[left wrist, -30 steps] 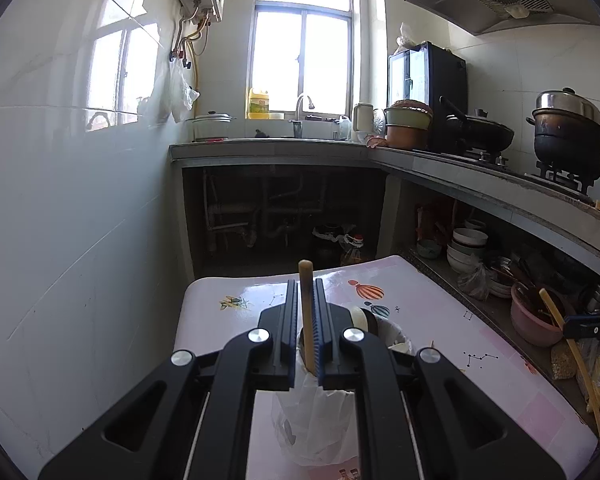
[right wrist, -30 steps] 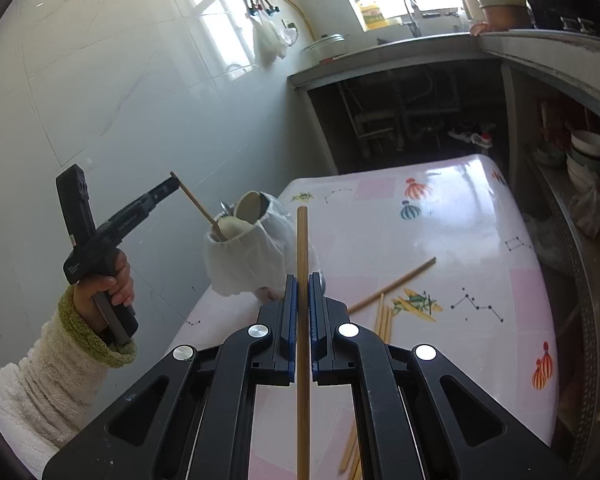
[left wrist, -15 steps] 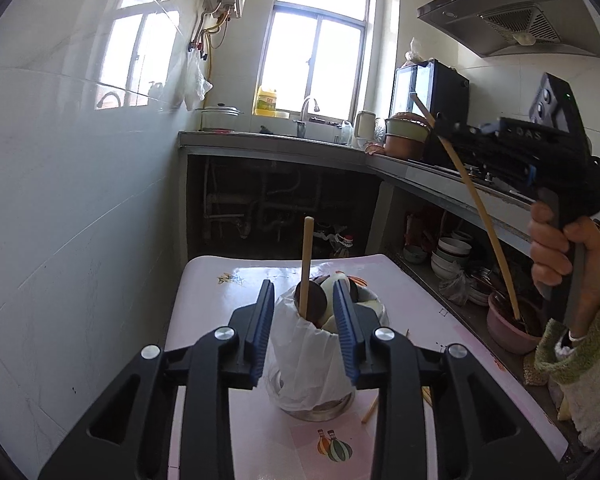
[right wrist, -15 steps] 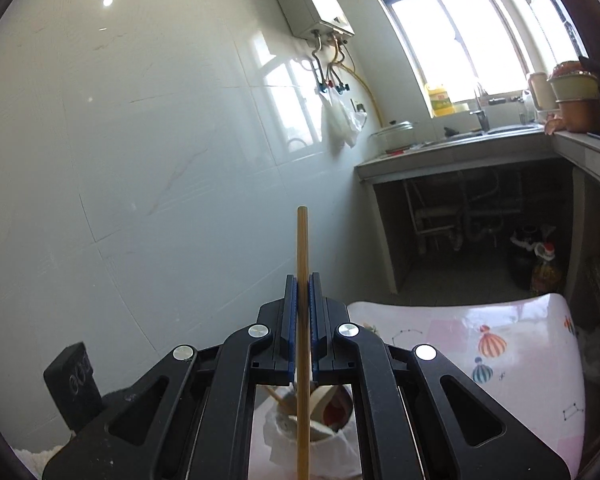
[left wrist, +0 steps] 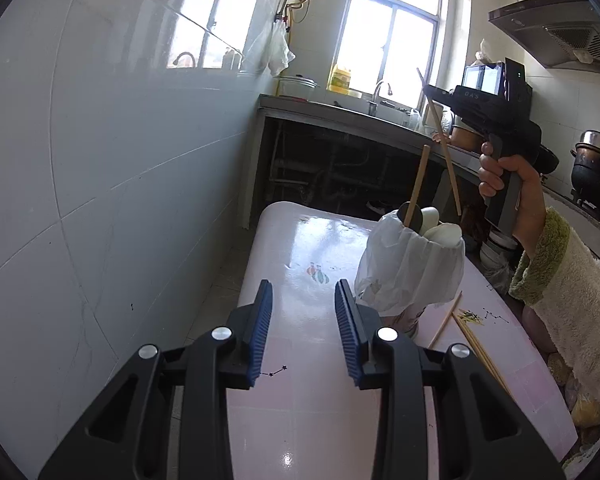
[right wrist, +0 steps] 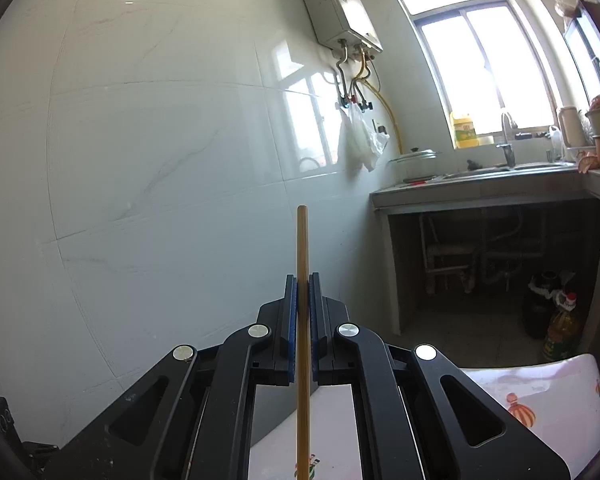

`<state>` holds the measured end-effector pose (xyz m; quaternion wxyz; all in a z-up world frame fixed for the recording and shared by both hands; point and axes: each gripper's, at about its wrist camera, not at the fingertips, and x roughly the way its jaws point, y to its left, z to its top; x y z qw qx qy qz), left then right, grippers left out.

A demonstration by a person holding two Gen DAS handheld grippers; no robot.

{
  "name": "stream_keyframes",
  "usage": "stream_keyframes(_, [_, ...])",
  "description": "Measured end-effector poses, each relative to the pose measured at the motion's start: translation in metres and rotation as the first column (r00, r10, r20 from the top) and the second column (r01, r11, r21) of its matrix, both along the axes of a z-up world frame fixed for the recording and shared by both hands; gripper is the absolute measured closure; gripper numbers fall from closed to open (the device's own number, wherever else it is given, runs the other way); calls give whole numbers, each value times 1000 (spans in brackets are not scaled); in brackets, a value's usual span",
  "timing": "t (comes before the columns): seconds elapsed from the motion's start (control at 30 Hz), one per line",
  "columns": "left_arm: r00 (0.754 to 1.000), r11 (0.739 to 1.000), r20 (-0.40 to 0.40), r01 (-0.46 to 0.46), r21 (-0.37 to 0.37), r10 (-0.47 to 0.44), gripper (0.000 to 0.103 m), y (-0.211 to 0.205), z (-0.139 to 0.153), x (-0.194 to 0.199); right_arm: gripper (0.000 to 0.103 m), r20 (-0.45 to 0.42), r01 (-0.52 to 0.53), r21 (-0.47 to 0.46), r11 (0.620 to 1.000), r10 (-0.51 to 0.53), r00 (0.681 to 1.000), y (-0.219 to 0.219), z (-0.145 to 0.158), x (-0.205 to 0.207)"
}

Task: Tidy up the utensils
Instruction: 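Lower the right tool's chopstick into the holder and open the right tool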

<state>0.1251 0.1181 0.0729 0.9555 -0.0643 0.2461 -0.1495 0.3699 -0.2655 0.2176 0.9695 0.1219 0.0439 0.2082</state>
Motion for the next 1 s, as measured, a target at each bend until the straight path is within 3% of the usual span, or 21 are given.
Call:
stream_keyframes(0.23, [1000,1000,-12,-25,-13,25,72,7,-6,6,99,-25,32,-102,994,-35,999,13,-25,10])
stream_keyframes(0.47, [1000,1000,-7,-14,-8,14,72,2,-5,8,99,-40,39,-127,991,-45,998,7,-38,-2])
stream_keyframes(0.73, [1000,1000,-9,-6,-13,6,72,2,-7,6,99,-49,13,-141,990,-20,999,-2,-55,-60])
stream_keyframes(1.0, [1000,1000,-9,24,-14,-24,72,-8,-5,7,99,-140,-8,-194,981,-20,990,1,-88,-101])
